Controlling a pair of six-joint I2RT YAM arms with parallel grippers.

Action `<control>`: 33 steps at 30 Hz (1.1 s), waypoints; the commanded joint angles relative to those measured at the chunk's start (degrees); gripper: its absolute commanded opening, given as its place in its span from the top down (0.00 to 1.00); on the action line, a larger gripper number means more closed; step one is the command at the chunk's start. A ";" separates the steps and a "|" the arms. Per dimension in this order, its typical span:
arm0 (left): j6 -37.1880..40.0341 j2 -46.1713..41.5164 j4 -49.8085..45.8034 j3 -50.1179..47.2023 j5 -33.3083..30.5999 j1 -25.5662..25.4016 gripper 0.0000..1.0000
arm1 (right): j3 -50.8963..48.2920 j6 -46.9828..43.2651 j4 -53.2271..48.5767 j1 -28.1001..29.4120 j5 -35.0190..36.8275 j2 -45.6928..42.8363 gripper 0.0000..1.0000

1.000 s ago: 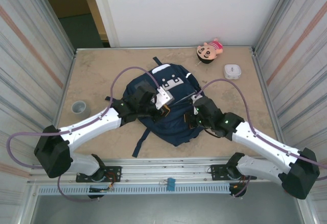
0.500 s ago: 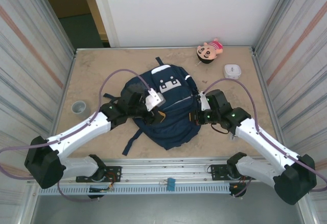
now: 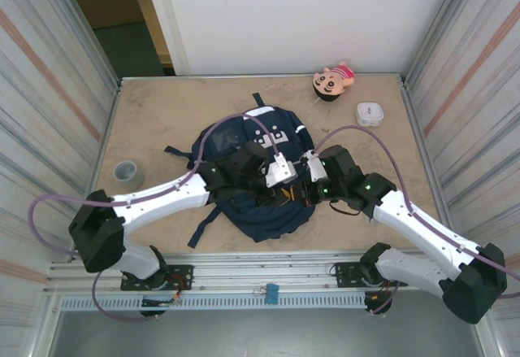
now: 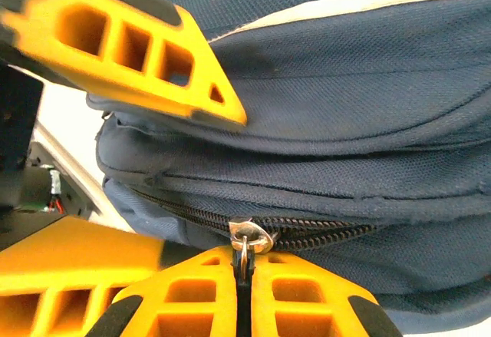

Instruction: Pack the student bag

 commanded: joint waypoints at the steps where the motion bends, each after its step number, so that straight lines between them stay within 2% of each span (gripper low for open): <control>1: 2.35 -0.07 -2.37 0.64 -3.08 -0.29 0.70 | 2.51 0.19 0.00 -1.93 -0.08 -3.19 1.00; 3: 4.68 -1.97 -2.51 -1.14 -2.24 -0.28 0.86 | 2.38 0.21 -1.12 -4.16 -0.10 -3.47 1.00; 6: 7.92 -6.41 -1.79 -5.18 -1.83 -0.27 0.98 | 2.37 0.52 -3.09 -7.85 2.24 -3.01 1.00; 8: 9.76 -9.65 -2.60 -7.07 -1.22 -0.03 0.99 | 1.96 0.80 -3.75 -10.91 3.80 -2.33 1.00; 12: 12.06 -16.44 -5.37 -10.73 2.30 1.63 1.00 | 1.37 0.27 -1.76 -18.19 1.79 -0.83 1.00; 16: 14.73 -24.06 -5.58 -17.05 4.07 4.64 0.96 | 1.65 0.12 1.83 -19.93 -3.66 1.93 1.00; 19: 14.63 -29.07 -5.45 -19.89 5.21 7.87 0.85 | 1.48 -0.26 4.82 -17.87 -8.43 1.79 1.00; 24: 11.13 -29.81 -5.13 -16.92 5.91 8.16 0.38 | 2.09 -1.07 6.82 -12.27 -12.61 0.93 1.00; 25: 10.02 -28.70 -4.95 -15.50 6.04 7.90 0.33 | 2.48 -1.07 6.44 -11.40 -12.45 0.81 1.00; 29: 8.57 -21.92 -3.87 -9.15 2.81 3.36 0.25 | 3.71 -1.16 5.13 -8.89 -11.15 0.32 1.00; 33: 8.28 -14.65 -1.93 -4.83 -1.19 -0.48 0.24 | 4.36 -1.19 4.73 -8.05 -10.82 -0.14 1.00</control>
